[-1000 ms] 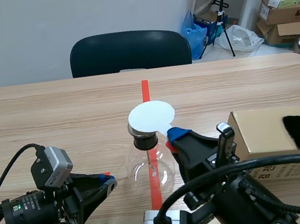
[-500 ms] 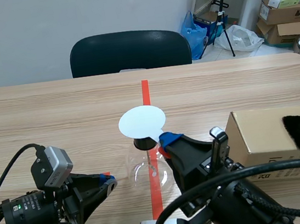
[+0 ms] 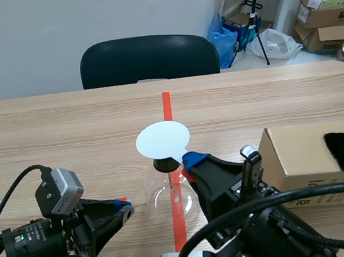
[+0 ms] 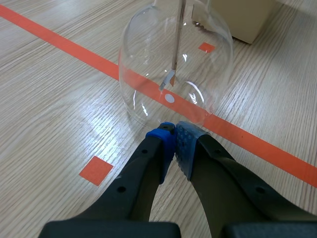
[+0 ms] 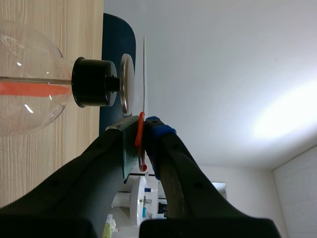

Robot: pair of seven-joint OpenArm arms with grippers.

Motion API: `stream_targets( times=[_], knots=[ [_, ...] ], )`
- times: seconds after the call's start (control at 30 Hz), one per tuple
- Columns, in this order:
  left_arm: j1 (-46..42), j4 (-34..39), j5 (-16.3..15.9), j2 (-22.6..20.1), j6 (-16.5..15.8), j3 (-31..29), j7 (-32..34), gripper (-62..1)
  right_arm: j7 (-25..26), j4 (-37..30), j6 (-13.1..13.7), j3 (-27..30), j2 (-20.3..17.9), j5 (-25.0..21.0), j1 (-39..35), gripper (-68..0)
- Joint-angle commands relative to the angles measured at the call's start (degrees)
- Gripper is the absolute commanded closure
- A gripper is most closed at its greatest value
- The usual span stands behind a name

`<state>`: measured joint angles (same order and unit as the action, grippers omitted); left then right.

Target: Do the electroscope experiment

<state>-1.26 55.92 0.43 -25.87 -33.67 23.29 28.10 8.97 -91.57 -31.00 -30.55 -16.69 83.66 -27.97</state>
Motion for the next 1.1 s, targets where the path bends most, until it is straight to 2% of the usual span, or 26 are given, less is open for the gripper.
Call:
stream_targets(
  times=[0.0, 0.67, 0.83, 1.07],
  knots=[
    [0.3, 1.1, -0.8, 0.1, -0.1, -0.2, 0.9, -3.1, 0.0, -1.2, -0.6, 0.1, -0.3, 0.0, 0.7, -1.0],
    [0.3, 1.1, -0.8, 0.1, -0.1, -0.2, 0.9, -3.1, -1.3, -1.2, -0.6, 0.1, -0.3, 0.0, 0.7, -1.0],
    [0.3, 1.1, -0.8, 0.1, -0.1, -0.2, 0.9, -3.1, -5.7, -1.2, -0.6, 0.1, -0.3, 0.0, 0.7, -1.0],
    [0.3, 1.1, -0.8, 0.1, -0.1, -0.2, 0.9, -3.1, -16.3, -1.2, -0.6, 0.1, -0.3, 0.0, 0.7, -1.0]
  ],
)
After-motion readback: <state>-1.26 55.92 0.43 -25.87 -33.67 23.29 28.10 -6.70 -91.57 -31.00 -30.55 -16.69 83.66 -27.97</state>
